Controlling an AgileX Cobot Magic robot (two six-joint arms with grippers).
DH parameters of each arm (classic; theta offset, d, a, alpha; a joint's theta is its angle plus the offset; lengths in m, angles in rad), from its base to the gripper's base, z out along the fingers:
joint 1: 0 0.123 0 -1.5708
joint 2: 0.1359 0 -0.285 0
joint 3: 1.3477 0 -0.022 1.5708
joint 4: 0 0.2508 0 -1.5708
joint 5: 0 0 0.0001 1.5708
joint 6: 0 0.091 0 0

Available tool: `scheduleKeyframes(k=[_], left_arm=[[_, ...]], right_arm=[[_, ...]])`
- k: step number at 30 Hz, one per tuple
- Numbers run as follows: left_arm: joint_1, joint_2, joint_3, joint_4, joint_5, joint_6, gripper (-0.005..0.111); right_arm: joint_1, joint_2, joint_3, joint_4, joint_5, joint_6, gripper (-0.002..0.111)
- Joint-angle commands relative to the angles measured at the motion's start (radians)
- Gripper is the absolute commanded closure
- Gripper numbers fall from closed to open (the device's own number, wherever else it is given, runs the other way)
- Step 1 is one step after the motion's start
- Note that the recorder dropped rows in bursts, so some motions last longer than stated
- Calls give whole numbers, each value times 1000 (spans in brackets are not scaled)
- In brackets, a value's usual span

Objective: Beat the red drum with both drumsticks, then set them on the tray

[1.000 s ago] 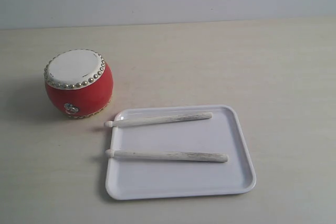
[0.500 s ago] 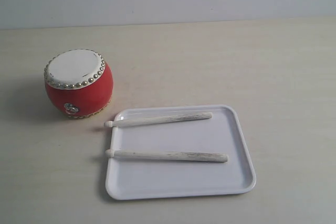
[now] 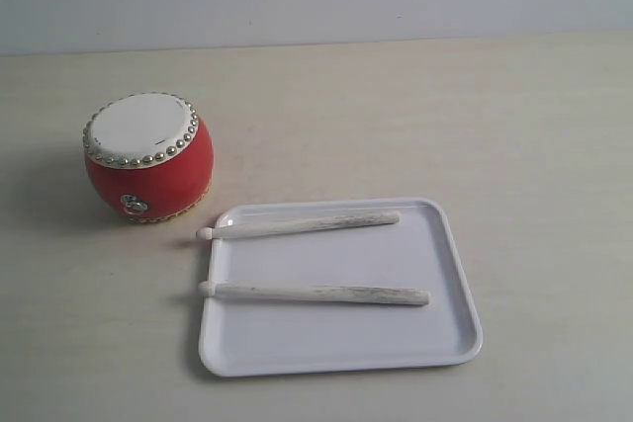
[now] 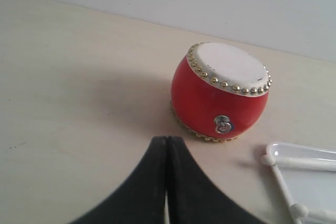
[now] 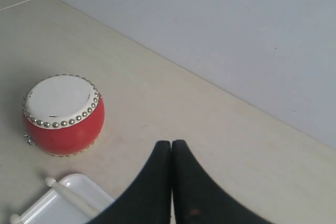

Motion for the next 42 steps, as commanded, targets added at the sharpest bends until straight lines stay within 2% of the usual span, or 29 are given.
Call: scheduleKeyframes(k=[1, 7, 10, 33, 38, 42], left_arm=[[15, -5, 3, -7, -19, 2, 107], [153, -5, 3, -7, -19, 2, 107], [183, -5, 3, -7, -17, 2, 107], [188, -5, 3, -7, -10, 2, 107], [188, -5, 3, -7, -10, 2, 107], [188, -5, 3, -7, -10, 2, 107]], right_arm=[[-6, -4, 2, 2, -18, 1, 108], [-6, -4, 2, 2, -18, 1, 108], [-6, -4, 2, 2, -18, 1, 108], [-6, -4, 2, 2, -18, 1, 108], [-8, -4, 2, -64, -8, -6, 108], [-97, -44, 14, -77, 17, 60, 108]])
